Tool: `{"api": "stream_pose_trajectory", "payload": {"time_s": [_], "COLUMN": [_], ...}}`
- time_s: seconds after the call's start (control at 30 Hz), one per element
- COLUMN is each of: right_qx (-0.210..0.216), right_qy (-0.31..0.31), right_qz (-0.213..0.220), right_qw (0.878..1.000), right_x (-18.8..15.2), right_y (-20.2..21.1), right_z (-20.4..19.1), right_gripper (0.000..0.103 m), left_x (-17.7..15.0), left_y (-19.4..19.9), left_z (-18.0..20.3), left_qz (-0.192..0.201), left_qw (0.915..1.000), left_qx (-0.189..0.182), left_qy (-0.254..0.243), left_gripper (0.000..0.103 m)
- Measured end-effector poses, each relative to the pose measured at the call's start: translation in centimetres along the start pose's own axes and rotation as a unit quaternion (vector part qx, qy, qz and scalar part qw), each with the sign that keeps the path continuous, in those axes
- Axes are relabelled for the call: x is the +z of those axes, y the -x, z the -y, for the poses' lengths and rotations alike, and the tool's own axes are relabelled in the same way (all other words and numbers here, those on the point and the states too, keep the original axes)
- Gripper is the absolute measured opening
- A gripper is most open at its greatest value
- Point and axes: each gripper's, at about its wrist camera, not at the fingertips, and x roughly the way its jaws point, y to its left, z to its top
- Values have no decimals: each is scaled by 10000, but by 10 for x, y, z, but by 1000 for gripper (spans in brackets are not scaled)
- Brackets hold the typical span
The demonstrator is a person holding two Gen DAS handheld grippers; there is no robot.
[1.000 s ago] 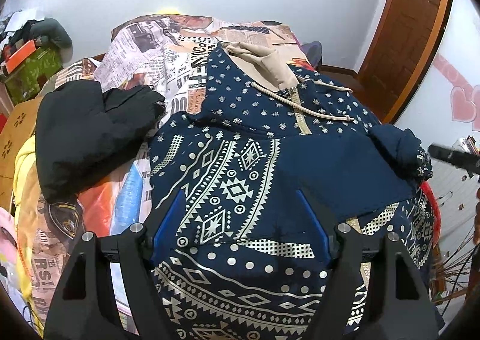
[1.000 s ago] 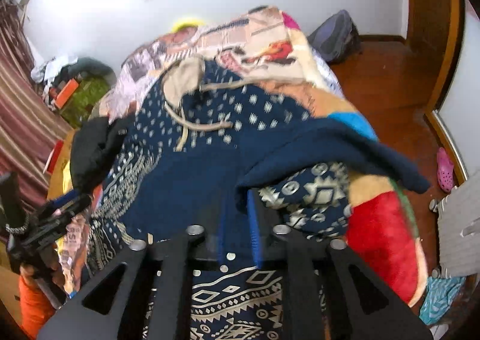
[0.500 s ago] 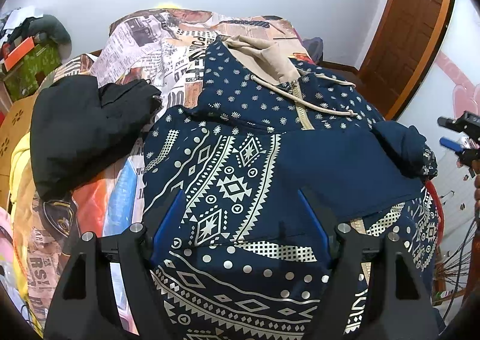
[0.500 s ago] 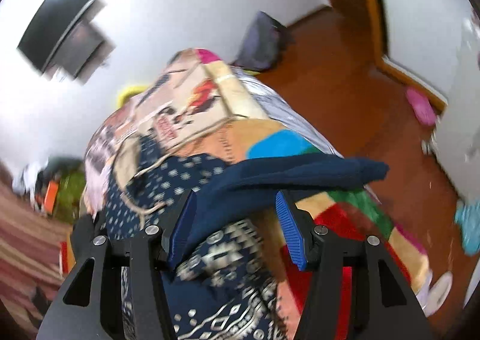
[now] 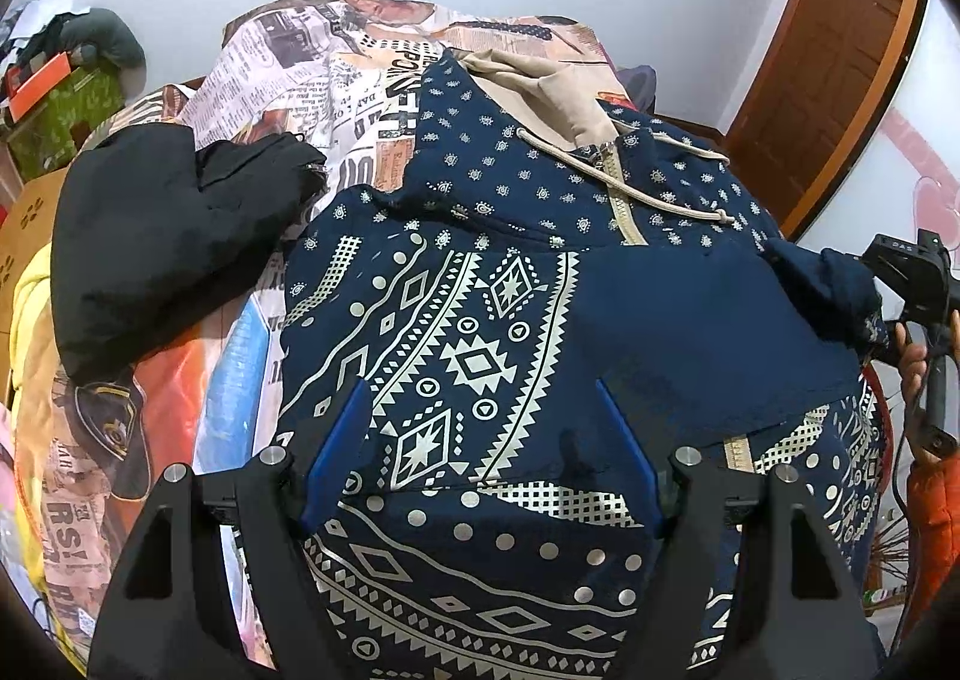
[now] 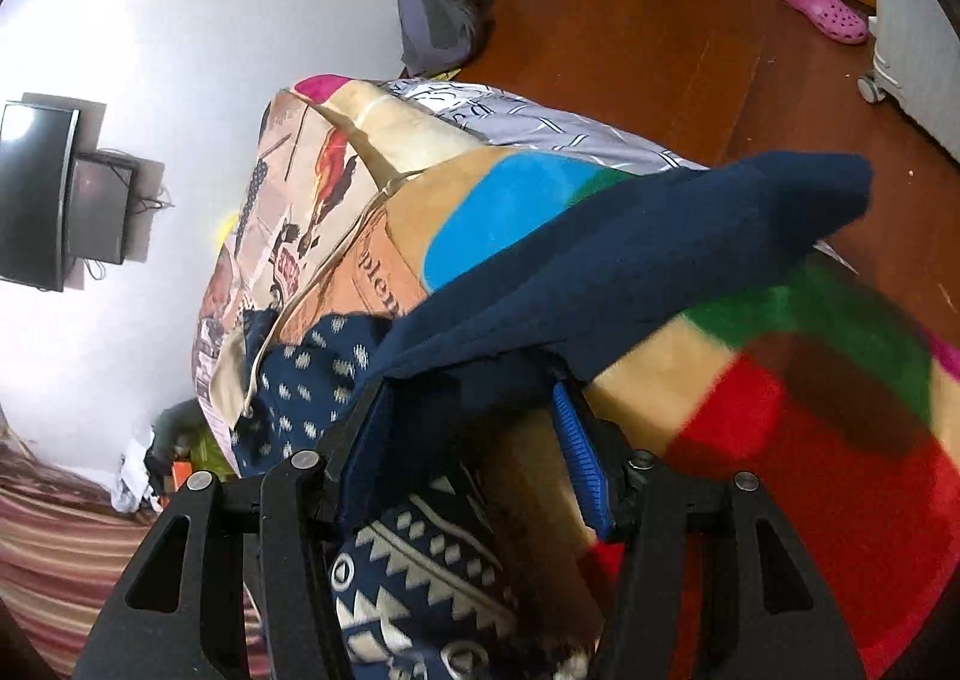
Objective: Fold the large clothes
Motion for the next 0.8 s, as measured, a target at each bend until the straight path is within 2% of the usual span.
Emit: {"api": "stream_pose_trajectory", "payload": {"time_s": [0.07,0.17,0.27,0.43,0.57,0.67,0.73,0.8], "right_qx": [-33,-184,-286,43,610,945,1047,966], "right_qy": [216,655,1252,2228,3027,3550,3818,4047], "right_qz": [78,361,607,754,620,267,-129,-397], "right_qw": [9997,9970,9899,9719,9491,9297,9182,9085], "right_x": [1,1,-1,-18,-51,-83,-105,-122], "right_y": [2,12,27,51,66,63,50,33], "right_z": [-6,-21,-47,-104,-154,-180,-190,-194], "right_gripper": [22,11,9,8,8,8,8,8], "left_x": [-1,-1,-1,1,2,2,2,3], "left_y": [-1,-2,-1,4,10,16,20,24], "left_z": [-1,-2,-3,-2,-3,-4,-5,-7], "left_qz": [-4,-13,1,71,144,177,209,236], "left_qw": [10000,10000,10000,10000,9999,9998,9998,9997], "left_qx": [22,39,48,37,11,18,44,63], "left_qy": [-12,-23,-23,-18,23,21,6,9], "left_gripper": [74,74,74,74,74,74,74,74]}}
